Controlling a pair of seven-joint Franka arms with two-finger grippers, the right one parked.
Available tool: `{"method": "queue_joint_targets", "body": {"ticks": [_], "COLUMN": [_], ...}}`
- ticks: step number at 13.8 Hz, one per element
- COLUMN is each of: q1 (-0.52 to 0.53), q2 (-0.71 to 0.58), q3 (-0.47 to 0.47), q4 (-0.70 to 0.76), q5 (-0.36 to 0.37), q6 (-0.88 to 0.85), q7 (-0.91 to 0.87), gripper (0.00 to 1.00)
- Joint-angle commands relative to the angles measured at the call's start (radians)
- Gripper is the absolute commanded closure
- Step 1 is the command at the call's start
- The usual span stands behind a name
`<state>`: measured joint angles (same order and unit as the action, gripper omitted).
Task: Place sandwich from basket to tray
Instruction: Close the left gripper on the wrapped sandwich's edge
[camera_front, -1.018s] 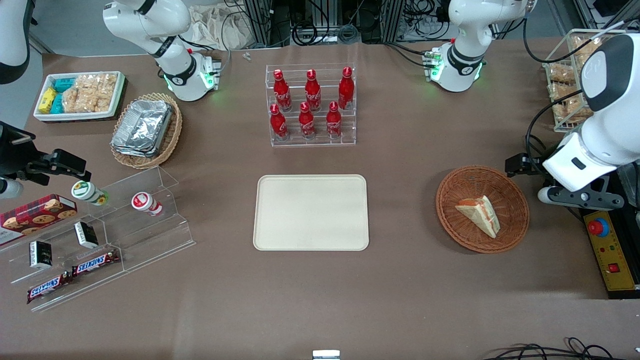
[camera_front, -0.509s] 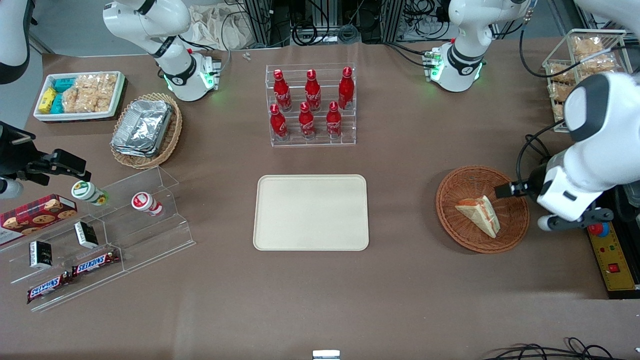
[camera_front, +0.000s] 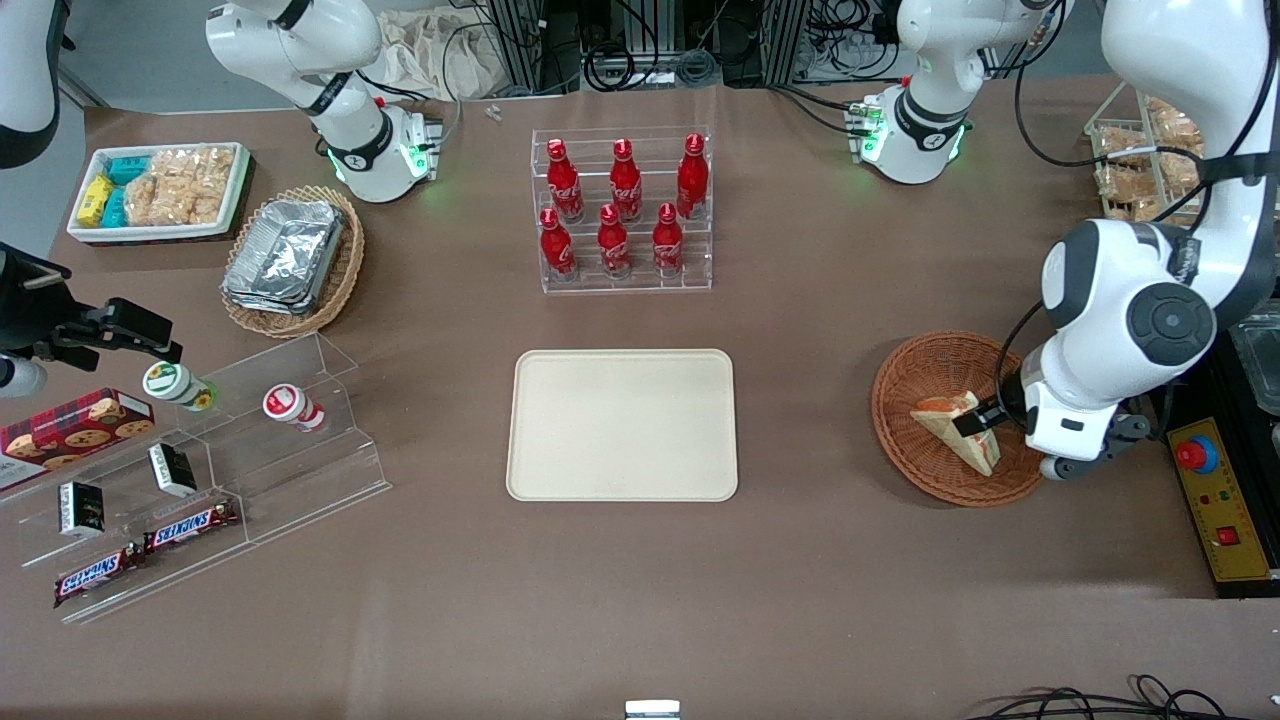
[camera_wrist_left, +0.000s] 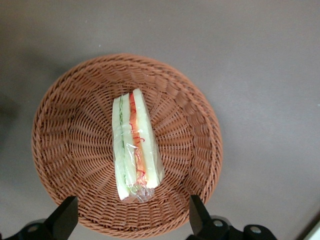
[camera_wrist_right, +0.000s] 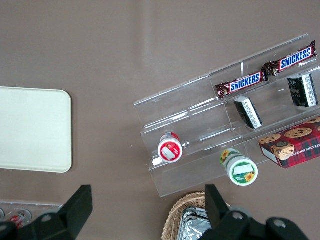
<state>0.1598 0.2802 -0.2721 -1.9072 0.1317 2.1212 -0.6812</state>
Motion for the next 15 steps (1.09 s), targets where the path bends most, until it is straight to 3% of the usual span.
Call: {"method": "queue_joint_targets", "body": {"ticks": [1,7,15], "q1": [0.001,0.001,0.001], "q2": [0.013,0.05,0.135], "q3": [0.007,0.037,0.037], "q4": [-0.027,-0.105,-0.105], "q5": [0.017,0.019,0.017], "q6": [0.028,0.144,0.21], "q7": [-0.056,-0.084,-0.211], "gripper": [0.0,0.0,0.02]}}
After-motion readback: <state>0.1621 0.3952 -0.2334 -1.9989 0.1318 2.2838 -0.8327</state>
